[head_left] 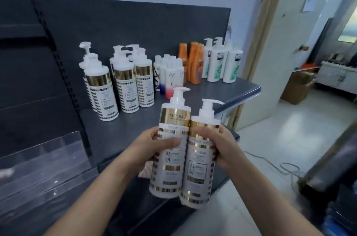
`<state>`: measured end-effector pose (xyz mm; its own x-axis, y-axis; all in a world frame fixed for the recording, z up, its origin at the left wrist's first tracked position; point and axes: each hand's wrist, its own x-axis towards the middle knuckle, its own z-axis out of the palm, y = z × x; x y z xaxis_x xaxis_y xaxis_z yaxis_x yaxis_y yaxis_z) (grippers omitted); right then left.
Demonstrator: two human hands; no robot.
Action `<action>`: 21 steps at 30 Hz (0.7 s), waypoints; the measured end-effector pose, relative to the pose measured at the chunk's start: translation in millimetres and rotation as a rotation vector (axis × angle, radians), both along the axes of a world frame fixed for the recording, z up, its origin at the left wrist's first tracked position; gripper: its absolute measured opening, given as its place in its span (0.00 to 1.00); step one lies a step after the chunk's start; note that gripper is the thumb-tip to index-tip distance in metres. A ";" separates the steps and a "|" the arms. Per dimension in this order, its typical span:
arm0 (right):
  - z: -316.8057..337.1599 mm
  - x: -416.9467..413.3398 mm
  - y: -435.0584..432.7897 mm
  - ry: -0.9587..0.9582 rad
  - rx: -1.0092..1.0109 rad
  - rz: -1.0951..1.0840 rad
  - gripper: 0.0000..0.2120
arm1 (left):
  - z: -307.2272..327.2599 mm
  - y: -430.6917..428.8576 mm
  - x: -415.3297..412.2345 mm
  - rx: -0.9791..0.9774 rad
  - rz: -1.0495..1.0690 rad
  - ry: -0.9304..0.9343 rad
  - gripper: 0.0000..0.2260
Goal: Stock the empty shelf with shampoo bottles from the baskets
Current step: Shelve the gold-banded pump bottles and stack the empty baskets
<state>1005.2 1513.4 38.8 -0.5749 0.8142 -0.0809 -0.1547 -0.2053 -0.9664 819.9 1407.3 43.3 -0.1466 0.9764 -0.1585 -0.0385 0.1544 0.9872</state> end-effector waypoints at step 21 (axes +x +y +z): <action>69.3 -161.0 102.0 0.170 0.185 0.474 0.28 | 40.3 19.9 -94.8 0.256 0.661 0.107 0.34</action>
